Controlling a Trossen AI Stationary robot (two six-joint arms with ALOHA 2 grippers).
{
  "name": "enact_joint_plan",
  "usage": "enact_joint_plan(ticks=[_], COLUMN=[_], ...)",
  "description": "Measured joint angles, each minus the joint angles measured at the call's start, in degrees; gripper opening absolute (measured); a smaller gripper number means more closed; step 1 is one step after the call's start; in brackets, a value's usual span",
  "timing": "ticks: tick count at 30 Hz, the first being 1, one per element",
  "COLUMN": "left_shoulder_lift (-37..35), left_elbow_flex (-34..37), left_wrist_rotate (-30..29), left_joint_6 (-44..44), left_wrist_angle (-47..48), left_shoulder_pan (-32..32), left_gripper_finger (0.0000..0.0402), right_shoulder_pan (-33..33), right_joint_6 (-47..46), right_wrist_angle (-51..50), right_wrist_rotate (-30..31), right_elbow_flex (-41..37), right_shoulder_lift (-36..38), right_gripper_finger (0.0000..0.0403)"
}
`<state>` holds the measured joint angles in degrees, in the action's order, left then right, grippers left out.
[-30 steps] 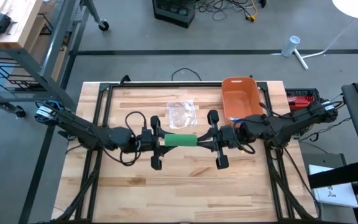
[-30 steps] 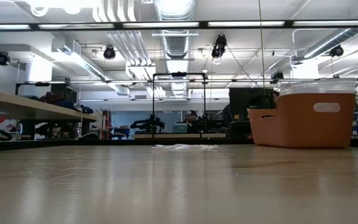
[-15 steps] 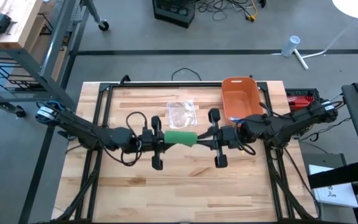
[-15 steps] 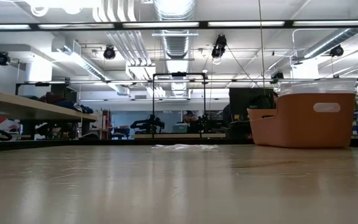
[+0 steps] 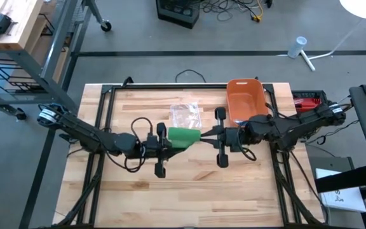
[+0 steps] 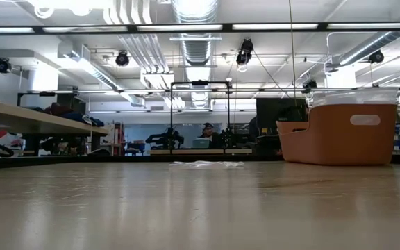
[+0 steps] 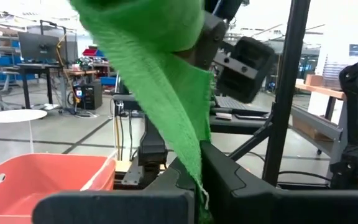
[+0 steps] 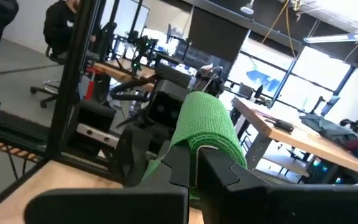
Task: Roll bandage
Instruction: Roll the green bandage
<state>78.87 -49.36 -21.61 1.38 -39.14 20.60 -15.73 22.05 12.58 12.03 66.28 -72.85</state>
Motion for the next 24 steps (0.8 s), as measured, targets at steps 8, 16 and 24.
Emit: enact_joint_plan(ticks=[8,16,24], left_shoulder_lift=[-0.37,-0.37,-0.88], left_elbow_flex=[0.00,-0.85,-1.88], left_wrist_rotate=[-8.63,-15.86,-18.00], left_joint_6=[-1.55,-16.60,-24.12], left_wrist_angle=[7.36,7.29,7.50], left_shoulder_pan=[0.35,-1.76,-7.00], left_gripper_finger=[0.0000,0.0000,0.0000], right_shoulder_pan=[0.02,0.04,-1.59], right_joint_6=[-11.06,-25.76,-28.27], right_wrist_angle=[0.14,-2.00,0.17], right_wrist_rotate=[-0.03,-6.89,-9.09], right_elbow_flex=[-0.02,-0.02,0.00], right_shoulder_lift=[3.40,3.40,2.90], right_gripper_finger=[0.0003,0.0003,0.0003])
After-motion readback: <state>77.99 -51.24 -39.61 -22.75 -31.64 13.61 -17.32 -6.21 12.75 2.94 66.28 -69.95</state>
